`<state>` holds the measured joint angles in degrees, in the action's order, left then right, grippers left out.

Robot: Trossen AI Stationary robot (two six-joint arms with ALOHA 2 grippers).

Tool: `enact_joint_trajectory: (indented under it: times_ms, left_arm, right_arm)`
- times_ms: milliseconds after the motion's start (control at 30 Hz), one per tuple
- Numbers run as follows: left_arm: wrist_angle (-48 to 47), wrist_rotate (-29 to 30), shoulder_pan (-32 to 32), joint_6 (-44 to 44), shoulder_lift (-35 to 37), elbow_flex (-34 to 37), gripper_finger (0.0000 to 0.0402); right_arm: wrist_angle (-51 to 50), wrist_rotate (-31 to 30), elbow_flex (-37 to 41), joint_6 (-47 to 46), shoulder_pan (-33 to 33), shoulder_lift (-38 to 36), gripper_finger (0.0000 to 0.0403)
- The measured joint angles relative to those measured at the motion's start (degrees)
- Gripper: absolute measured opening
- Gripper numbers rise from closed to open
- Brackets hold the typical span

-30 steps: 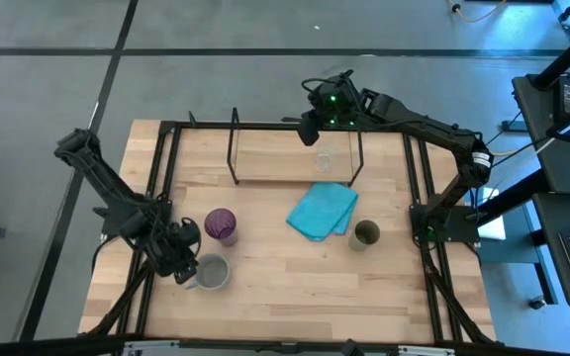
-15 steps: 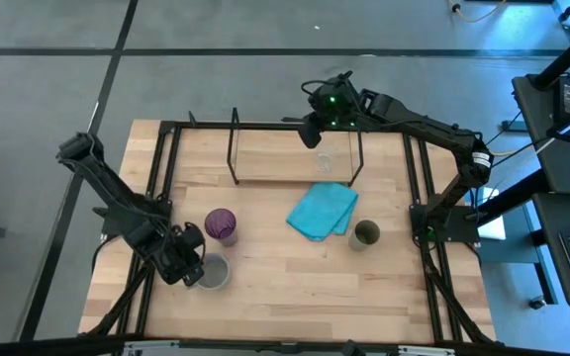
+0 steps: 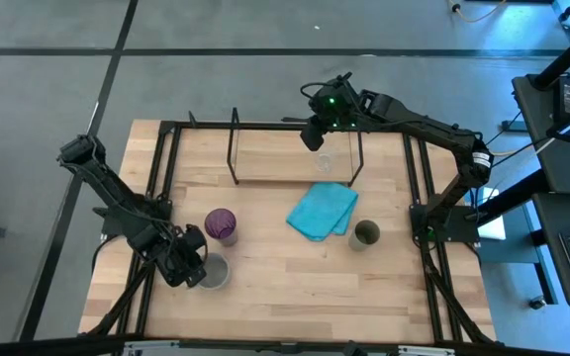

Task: Stack small to large cups/mugs on shelf
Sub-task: Put the gray mug on the shelf

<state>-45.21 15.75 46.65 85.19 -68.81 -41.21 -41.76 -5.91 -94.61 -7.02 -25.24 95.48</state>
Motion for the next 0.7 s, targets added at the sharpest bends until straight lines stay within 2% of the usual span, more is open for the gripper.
enact_joint_trajectory:
  times_ms: [133,467,700]
  left_arm:
    - [-0.02,-0.02,0.0,0.0,0.02,0.0,0.0102]
    - [-0.43,-0.2,0.0,0.0,0.04,0.0,0.0015]
    - [-0.33,-0.27,-0.01,0.09,0.05,0.0,0.0011]
  right_arm:
    - [0.0,0.0,0.0,0.06,0.01,0.0,0.0017]
    - [0.04,-0.01,0.0,0.06,-0.01,0.0,0.0017]
    - [0.41,-0.02,0.0,0.06,-0.03,0.0,0.0017]
